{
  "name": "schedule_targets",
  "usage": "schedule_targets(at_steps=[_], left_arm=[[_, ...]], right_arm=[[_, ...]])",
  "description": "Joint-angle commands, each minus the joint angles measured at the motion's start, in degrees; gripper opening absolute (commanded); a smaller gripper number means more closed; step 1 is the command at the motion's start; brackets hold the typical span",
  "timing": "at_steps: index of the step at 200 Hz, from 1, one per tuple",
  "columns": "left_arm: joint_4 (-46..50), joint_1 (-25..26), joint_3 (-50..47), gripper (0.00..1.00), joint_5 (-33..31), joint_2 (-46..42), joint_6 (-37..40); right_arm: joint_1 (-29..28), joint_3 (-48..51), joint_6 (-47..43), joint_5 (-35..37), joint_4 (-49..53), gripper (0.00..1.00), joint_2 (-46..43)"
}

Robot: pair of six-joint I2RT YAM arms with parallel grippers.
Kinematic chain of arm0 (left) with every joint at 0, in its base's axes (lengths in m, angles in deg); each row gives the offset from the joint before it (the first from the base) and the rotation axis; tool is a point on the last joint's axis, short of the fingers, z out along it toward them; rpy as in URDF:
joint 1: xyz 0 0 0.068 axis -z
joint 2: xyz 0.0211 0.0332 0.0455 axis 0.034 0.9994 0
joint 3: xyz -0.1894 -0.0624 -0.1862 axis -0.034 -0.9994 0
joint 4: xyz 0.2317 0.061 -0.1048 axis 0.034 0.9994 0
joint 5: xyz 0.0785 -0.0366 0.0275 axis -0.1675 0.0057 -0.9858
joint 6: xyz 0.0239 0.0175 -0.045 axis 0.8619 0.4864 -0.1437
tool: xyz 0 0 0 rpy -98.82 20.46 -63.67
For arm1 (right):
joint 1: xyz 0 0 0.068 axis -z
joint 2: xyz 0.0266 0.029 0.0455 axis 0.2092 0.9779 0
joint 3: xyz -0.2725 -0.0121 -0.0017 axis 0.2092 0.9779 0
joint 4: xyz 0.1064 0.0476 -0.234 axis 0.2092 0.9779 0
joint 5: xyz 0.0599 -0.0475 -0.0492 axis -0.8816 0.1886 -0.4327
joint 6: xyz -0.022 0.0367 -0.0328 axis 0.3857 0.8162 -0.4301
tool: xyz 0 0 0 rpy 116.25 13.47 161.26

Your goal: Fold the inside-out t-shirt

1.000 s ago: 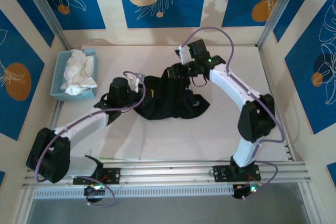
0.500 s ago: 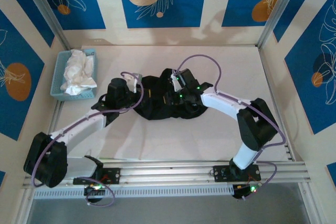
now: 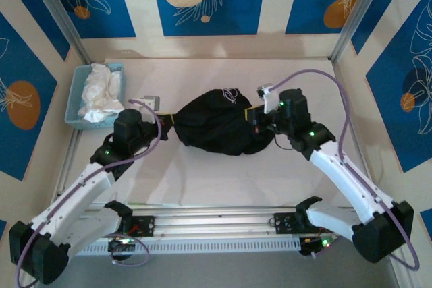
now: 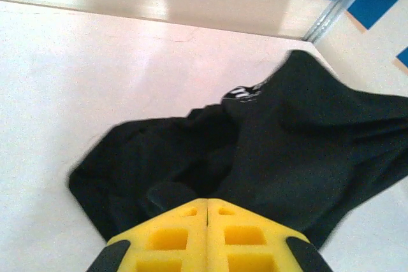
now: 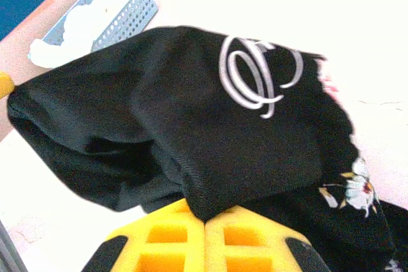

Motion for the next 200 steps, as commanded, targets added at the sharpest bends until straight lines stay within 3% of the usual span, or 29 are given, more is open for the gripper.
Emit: schedule_targets(at_steps=[1, 36, 56, 68, 88, 101, 141, 178, 200], left_arm=[[6.1, -0.6, -3.8, 0.00, -4.9, 0.0, 0.7], [2.4, 0.0, -7.4, 0.00, -3.6, 2.6, -1.2], [0.6, 1.1, -7.7, 0.12, -2.4, 3.9, -0.8], [0.4, 2.3, -7.2, 0.26, -2.5, 4.5, 0.6], [0.0, 6.3, -6.1, 0.45, -6.3, 5.3, 4.3], [-0.9, 9.8, -5.0, 0.52, -9.2, 6.4, 8.1], [-3.8, 17.3, 1.1, 0.61, -7.8, 17.1, 21.9], [-4.5, 18.0, 6.0, 0.65, 0.2, 26.8, 27.0], [-3.3, 17.9, 9.0, 0.64, 0.0, 31.3, 28.4]], right_arm=[[3.1, 4.6, -0.4, -8.3, 2.5, 0.00, -1.1], [3.7, 9.1, 1.7, -14.0, -3.9, 0.00, 1.7], [3.7, 9.3, 1.7, -14.6, -4.5, 0.00, 3.4], [3.7, 9.6, 1.7, -15.0, -4.9, 0.00, 3.8], [3.7, 10.4, 1.9, -15.5, -5.3, 0.00, 4.0], [3.7, 10.6, 2.0, -15.9, -5.3, 0.00, 4.0], [3.7, 9.4, 0.7, -16.3, -3.5, 0.00, 3.5], [3.8, 9.3, 0.5, -16.3, -2.3, 0.00, 2.7], [3.9, 9.6, 0.4, -16.2, -2.1, 0.00, 2.2]])
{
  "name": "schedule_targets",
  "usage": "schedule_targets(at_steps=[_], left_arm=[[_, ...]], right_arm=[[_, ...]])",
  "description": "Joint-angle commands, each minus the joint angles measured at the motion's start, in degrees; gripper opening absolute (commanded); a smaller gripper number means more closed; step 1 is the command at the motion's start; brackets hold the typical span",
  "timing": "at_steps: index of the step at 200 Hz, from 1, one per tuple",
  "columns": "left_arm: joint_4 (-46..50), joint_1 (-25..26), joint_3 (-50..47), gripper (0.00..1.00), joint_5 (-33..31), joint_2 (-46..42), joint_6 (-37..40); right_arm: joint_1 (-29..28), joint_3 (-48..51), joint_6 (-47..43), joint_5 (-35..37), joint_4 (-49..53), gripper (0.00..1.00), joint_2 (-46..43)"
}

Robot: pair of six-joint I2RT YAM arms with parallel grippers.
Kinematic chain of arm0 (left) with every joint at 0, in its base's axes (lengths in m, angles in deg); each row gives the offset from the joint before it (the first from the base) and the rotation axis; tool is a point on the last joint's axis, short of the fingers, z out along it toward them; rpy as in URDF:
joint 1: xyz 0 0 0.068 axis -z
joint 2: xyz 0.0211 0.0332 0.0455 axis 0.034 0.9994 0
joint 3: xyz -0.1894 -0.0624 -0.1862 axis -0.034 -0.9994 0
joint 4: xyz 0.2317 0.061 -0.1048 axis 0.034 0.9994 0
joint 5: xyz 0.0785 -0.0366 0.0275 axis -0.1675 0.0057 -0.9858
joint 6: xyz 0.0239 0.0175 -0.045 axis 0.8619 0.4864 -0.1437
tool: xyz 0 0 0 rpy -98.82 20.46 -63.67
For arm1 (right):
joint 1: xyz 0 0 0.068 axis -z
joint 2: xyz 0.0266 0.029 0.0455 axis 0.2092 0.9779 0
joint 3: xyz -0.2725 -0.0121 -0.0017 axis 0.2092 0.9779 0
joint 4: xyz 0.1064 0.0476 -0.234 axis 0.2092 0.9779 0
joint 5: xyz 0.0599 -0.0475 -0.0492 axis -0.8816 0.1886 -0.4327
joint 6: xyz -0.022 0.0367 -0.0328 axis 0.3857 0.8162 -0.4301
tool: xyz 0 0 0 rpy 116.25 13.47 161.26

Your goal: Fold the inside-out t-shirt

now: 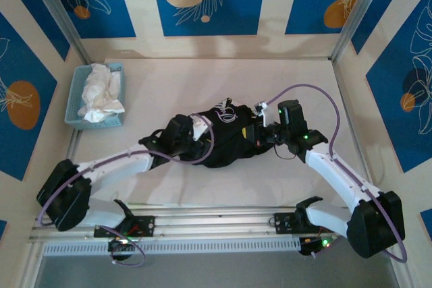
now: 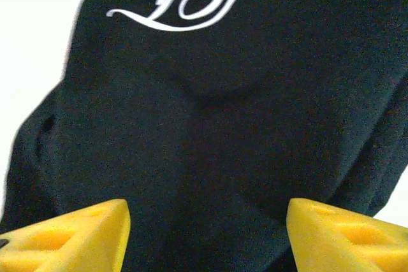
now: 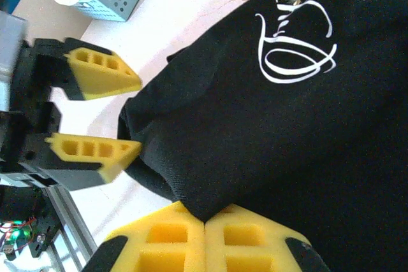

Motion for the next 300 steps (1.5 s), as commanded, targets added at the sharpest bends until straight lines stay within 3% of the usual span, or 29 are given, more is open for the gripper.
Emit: schedule_targets(at_steps=[1, 21, 60, 74, 92, 117, 139, 164, 178, 210, 238, 255, 271, 300], left_arm=[[0.3, 0.4, 4.1, 0.64, 2.6, 3.8, 4.8], [1.3, 0.3, 6.2, 0.60, 2.8, 7.0, 6.5], [4.8, 0.1, 11.0, 0.57, 9.9, 13.5, 9.0], [4.7, -0.2, 12.2, 0.38, 12.4, 14.8, 8.0], [4.8, -1.3, 13.6, 0.00, 15.6, 14.1, 4.1], [-0.8, -3.5, 11.4, 0.00, 23.2, 5.9, -8.4], [-11.9, -5.4, 5.8, 0.00, 29.0, -2.2, -22.3], [-8.7, -5.9, 6.2, 0.00, 28.4, -6.0, -26.3], [-5.8, -5.9, 6.9, 0.00, 26.5, -7.0, -26.4], [-3.2, -6.0, 7.4, 0.00, 24.3, -8.8, -25.6], [-2.5, -6.1, 7.8, 0.00, 23.9, -9.1, -25.0], [-2.6, -6.0, 8.0, 0.00, 24.3, -8.9, -24.9], [-2.3, -6.2, 8.3, 0.00, 24.6, -8.7, -24.7], [-2.0, -6.2, 8.0, 0.00, 24.7, -9.4, -24.3]], right_arm=[[0.3, -0.3, -1.0, -1.4, 1.2, 0.00, -1.6], [0.4, -0.1, -1.2, -1.1, 1.4, 0.00, -2.0], [0.7, -0.4, -1.3, -0.3, 1.3, 0.00, -2.1], [0.8, -1.0, -1.1, 0.3, 1.3, 0.00, -2.1], [0.8, -2.0, -1.0, 3.0, 2.5, 0.00, -2.1], [-1.1, -4.2, -1.4, 18.5, 9.2, 0.00, -1.7], [-6.0, -3.6, -4.0, 28.9, 10.3, 0.09, -1.4], [-10.2, -3.4, -5.9, 36.1, 8.5, 0.20, -1.4], [-11.7, -3.7, -7.1, 36.4, 7.8, 0.26, -2.0], [-16.0, -0.7, -9.1, 28.7, 3.5, 0.40, -7.5], [-21.5, 2.3, -9.5, 29.2, -0.1, 0.50, -11.2], [-22.8, 2.9, -9.3, 30.4, -2.7, 0.55, -8.9], [-23.5, 2.2, -9.2, 31.0, -4.7, 0.71, -4.7], [-24.0, 1.9, -9.3, 35.3, -9.6, 0.72, 2.4]])
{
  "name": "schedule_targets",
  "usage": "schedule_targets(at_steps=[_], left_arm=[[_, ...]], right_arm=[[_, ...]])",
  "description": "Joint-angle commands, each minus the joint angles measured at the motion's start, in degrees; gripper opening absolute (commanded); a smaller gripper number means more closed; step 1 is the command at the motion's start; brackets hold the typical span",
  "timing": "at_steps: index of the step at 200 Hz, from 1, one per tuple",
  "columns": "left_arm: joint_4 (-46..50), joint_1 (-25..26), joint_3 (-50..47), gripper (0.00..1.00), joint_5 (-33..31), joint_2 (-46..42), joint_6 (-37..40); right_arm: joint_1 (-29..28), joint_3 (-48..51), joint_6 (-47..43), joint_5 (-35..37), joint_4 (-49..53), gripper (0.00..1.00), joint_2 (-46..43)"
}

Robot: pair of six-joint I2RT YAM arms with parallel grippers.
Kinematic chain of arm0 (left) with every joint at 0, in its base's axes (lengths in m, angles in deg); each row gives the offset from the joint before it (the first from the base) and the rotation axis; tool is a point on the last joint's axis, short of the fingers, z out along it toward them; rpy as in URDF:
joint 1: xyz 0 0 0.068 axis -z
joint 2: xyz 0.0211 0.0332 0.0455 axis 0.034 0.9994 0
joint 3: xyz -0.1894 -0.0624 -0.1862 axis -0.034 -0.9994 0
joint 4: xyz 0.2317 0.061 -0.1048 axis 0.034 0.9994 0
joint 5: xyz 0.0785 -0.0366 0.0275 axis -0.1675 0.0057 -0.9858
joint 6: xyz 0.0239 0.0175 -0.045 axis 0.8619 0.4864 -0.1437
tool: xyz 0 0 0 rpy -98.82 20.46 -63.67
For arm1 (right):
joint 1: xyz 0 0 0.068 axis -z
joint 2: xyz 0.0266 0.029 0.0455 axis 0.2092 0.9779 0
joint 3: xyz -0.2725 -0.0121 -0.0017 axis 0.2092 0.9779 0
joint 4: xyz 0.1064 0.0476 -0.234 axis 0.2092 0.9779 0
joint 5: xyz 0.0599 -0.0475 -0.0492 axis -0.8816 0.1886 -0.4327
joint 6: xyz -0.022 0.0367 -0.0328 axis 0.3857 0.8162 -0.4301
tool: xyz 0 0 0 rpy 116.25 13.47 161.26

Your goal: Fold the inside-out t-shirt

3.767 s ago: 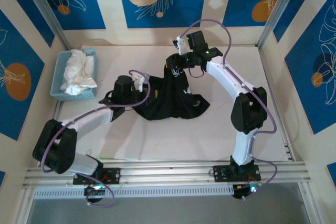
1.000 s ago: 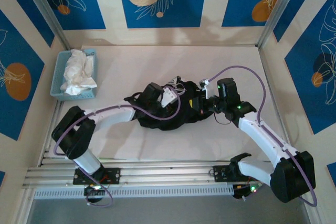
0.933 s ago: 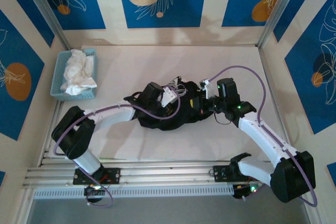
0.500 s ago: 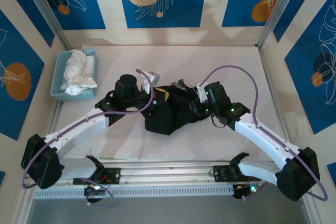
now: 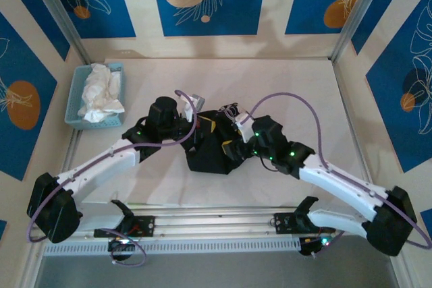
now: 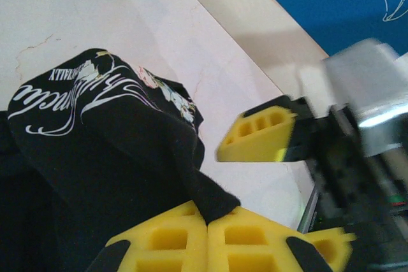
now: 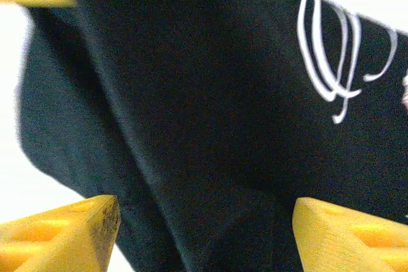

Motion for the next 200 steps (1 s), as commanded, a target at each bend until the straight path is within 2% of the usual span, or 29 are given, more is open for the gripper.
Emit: schedule_targets(at_steps=[1, 13, 20, 30, 37, 47, 52, 66, 79, 94, 107, 123, 144, 175, 190, 200], left_arm=[[0.6, -0.5, 1.5, 0.00, 0.5, -1.9, 0.0], [0.8, -0.5, 1.2, 0.00, 0.4, -2.3, 0.2], [0.8, -0.6, 1.0, 0.00, 0.1, -2.5, 0.4], [0.8, -1.0, 0.6, 0.00, -0.9, -2.9, 0.7], [1.0, -1.4, 0.3, 0.00, -3.2, -3.3, 0.8], [2.5, -2.0, 0.1, 0.00, -10.0, -3.6, 1.7], [3.4, -2.1, 0.0, 0.00, -15.2, -3.7, 2.6], [4.8, -2.1, 0.1, 0.00, -30.4, -2.2, 6.8], [2.8, -2.2, 0.1, 0.00, -40.6, 1.0, 11.5], [0.1, -2.3, 0.7, 0.04, -47.9, 4.8, 16.5], [1.0, -2.3, 1.9, 0.18, -50.6, 7.3, 19.4], [4.5, -2.2, 2.7, 0.30, -48.0, 7.1, 20.6], [7.1, -1.8, -1.1, 0.47, -38.8, 1.4, 18.3], [6.1, -0.6, -9.9, 0.55, -21.8, -11.0, 13.9], [5.0, -0.1, -11.7, 0.63, -14.9, -12.3, 12.1], [5.8, 0.4, -11.4, 0.66, -12.8, -11.1, 11.4]], right_arm=[[-0.3, 0.3, -0.2, 4.4, -6.1, 0.72, 4.2], [0.9, 0.0, 0.1, 4.3, -8.1, 0.71, 7.0], [1.7, 0.0, 0.2, 3.7, -9.6, 0.66, 8.4], [3.7, -0.6, 0.3, 0.4, -10.1, 0.44, 9.6], [5.4, -1.5, 0.4, -4.8, -8.9, 0.28, 9.6], [7.9, -1.8, -0.3, -15.8, -7.2, 0.10, 8.1], [9.2, -1.7, -0.8, -22.9, -6.6, 0.05, 6.9], [12.6, -1.0, 0.6, -42.5, -6.4, 0.00, 4.1], [14.6, 0.1, 4.9, -54.4, -10.0, 0.00, 2.7], [15.4, 0.7, 9.0, -60.8, -14.0, 0.00, 2.2], [15.7, 0.3, 9.8, -61.9, -14.4, 0.00, 2.2], [16.5, 0.1, 10.2, -61.3, -14.5, 0.00, 2.7], [18.1, -0.1, 11.3, -61.4, -15.5, 0.00, 4.6], [19.1, -1.0, 10.4, -61.6, -14.5, 0.00, 6.5], [19.3, -1.2, 9.6, -61.2, -13.5, 0.00, 6.7], [19.5, -1.3, 9.4, -61.0, -13.2, 0.00, 6.6]])
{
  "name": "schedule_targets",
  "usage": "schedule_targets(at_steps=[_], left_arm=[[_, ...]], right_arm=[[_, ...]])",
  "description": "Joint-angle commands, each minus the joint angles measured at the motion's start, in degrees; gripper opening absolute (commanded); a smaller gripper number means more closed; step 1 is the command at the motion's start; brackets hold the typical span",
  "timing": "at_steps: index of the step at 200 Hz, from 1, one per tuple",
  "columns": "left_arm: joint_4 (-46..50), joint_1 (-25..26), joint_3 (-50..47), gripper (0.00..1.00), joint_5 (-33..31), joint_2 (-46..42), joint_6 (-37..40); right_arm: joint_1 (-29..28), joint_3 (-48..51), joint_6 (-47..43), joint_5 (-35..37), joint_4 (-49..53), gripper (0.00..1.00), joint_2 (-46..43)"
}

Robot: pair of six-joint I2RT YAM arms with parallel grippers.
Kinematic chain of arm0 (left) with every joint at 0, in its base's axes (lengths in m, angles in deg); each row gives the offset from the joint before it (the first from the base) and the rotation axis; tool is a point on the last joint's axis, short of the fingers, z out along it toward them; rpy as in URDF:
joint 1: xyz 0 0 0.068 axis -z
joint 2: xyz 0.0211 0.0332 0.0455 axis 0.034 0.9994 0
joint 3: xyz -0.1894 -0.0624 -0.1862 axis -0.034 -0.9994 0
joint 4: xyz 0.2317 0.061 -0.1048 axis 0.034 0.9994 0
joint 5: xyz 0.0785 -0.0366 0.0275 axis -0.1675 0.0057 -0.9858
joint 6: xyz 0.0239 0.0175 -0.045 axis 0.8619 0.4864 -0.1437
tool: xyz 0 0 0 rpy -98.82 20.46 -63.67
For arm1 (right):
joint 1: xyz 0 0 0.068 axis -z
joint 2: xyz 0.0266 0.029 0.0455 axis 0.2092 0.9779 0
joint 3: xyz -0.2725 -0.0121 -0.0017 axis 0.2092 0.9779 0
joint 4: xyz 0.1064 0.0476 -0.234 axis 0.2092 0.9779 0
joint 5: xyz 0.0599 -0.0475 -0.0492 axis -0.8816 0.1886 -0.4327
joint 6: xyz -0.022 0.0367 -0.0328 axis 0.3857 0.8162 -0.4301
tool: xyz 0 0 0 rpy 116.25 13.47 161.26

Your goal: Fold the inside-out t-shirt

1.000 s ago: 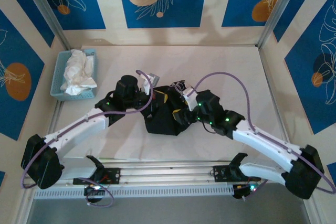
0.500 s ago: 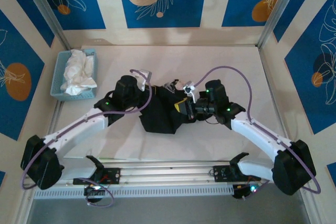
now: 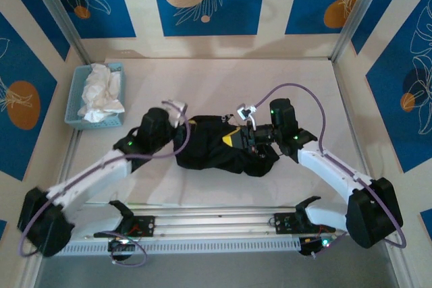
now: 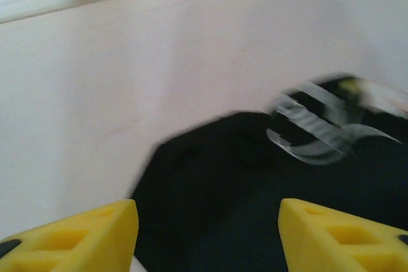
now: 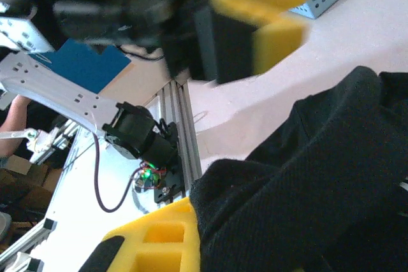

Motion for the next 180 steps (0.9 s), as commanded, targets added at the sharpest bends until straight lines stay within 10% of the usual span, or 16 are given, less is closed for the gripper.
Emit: schedule_targets(at_steps=[1, 66, 84, 118, 180], left_arm=[[0.8, 1.3, -2.0, 0.66, 14.8, -1.0, -3.6], [0.3, 4.5, 1.6, 0.76, 9.6, 14.6, -2.8], [-0.7, 4.4, 3.3, 0.61, 7.2, 18.5, -2.2], [-9.2, 2.5, 1.0, 0.00, 20.6, 12.4, -6.0], [-34.6, -5.6, -7.0, 0.00, 47.3, -2.2, -25.6]], right_arm=[[0.7, -1.3, -0.8, -2.1, 1.0, 0.00, 0.3], [1.2, -0.7, -0.8, -0.9, 1.8, 0.00, -2.1], [1.3, -0.4, -1.4, -0.1, 3.1, 0.00, -3.3], [1.5, 0.0, -5.5, 7.8, 9.2, 0.00, -6.8], [0.1, 2.1, -6.2, 15.9, 5.8, 0.02, -9.3]])
